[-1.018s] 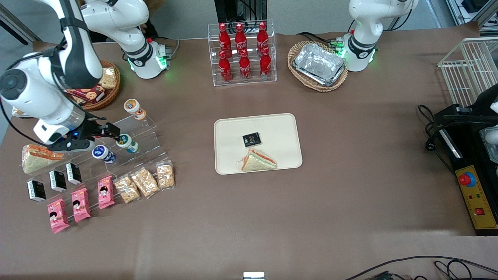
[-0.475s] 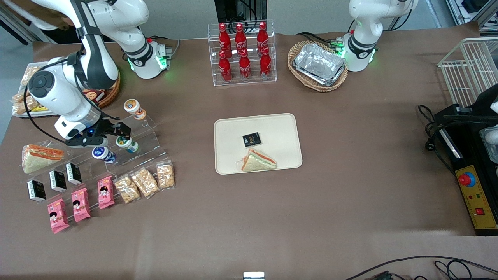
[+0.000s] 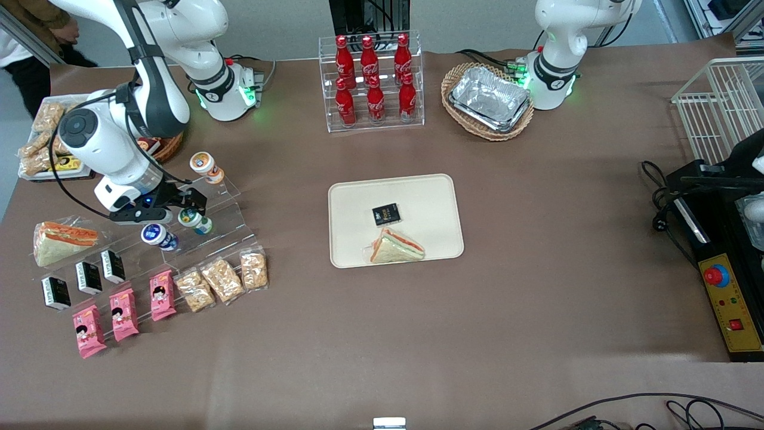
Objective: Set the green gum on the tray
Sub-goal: 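Lower the right gripper over the rack onto the green-labelled bottle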
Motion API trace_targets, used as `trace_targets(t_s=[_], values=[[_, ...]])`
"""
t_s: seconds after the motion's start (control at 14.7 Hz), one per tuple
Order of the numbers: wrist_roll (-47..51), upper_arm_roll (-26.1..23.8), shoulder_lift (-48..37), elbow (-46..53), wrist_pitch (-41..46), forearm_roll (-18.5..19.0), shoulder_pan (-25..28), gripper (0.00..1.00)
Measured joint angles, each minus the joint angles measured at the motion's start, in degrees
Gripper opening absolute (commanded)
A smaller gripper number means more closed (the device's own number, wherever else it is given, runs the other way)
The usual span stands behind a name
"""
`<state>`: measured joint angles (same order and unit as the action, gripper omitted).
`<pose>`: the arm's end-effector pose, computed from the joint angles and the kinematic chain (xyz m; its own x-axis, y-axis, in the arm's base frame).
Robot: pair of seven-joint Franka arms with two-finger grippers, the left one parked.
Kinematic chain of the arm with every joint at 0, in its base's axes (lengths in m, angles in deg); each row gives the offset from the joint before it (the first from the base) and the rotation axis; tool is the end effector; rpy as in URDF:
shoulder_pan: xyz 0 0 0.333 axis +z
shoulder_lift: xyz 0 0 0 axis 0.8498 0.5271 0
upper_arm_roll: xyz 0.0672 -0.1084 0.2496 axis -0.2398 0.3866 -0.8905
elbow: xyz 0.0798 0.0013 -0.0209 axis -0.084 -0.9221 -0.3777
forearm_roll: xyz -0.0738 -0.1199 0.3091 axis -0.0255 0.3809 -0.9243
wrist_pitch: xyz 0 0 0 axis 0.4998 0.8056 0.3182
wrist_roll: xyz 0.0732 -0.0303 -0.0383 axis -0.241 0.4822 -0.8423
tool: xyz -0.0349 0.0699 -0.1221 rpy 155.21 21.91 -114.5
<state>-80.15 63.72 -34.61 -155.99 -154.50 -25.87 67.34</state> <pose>0.4311 0.0130 0.3033 0.9974 -0.0209 0.0683 -0.0190 -0.9994 -0.0284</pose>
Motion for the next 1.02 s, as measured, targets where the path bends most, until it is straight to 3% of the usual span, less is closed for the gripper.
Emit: trace_targets(t_s=[0.68, 0.81, 0.95, 1.02], values=[[0.08, 0.00, 0.14, -3.26, -3.49, 0.00, 0.00, 1.00], [0.10, 0.00, 0.25, -3.34, -3.61, 0.00, 0.00, 0.92], [0.14, 0.00, 0.42, -3.49, -3.85, 0.00, 0.00, 0.74], [0.14, 0.00, 0.55, -3.52, -4.05, 0.00, 0.00, 0.71]])
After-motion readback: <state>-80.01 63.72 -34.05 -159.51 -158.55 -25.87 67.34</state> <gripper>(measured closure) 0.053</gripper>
